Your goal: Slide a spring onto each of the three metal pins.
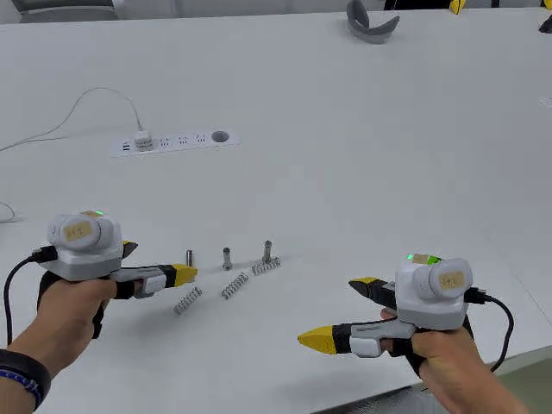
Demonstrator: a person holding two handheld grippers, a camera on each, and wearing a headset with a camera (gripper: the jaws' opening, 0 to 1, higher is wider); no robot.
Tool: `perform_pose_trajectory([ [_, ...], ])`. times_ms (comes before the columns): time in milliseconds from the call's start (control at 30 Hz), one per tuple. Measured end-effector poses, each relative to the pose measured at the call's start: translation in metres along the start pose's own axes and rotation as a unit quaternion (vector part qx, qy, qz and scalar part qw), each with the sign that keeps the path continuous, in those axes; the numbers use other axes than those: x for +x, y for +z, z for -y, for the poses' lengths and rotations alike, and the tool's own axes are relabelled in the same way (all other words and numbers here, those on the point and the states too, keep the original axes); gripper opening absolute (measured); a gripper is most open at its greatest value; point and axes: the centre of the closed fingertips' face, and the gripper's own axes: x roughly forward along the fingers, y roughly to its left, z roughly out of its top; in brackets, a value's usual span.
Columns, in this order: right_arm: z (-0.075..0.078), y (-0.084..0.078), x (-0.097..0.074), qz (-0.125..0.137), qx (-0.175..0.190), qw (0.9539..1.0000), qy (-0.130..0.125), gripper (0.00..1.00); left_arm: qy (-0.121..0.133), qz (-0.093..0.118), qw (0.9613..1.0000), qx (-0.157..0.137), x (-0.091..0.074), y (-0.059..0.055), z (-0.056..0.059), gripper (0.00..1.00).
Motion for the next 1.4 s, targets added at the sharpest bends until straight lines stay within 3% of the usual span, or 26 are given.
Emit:
perform_pose_trajectory([
  [633, 0.000, -0.005, 0.004, -0.009, 0.008, 0.9999, -0.002, 0.92, 0.008, -0.011, 0.9985, -0.054, 0.034, -0.015, -0.013, 0.52],
  [1100, -0.001, -0.009, 0.005, -0.016, 0.011, 0.9998, -0.002, 0.91, 0.014, -0.007, 0.9965, -0.082, 0.056, -0.014, -0.010, 0.31],
  [1233, -0.001, -0.009, 0.005, -0.017, 0.010, 0.9998, -0.003, 0.91, 0.017, -0.014, 0.9964, -0.082, 0.064, -0.017, -0.007, 0.27],
  [1400, -0.001, -0.008, 0.005, -0.015, 0.013, 0.9998, -0.003, 0.91, 0.031, -0.026, 0.9978, -0.052, 0.064, -0.022, -0.008, 0.20],
])
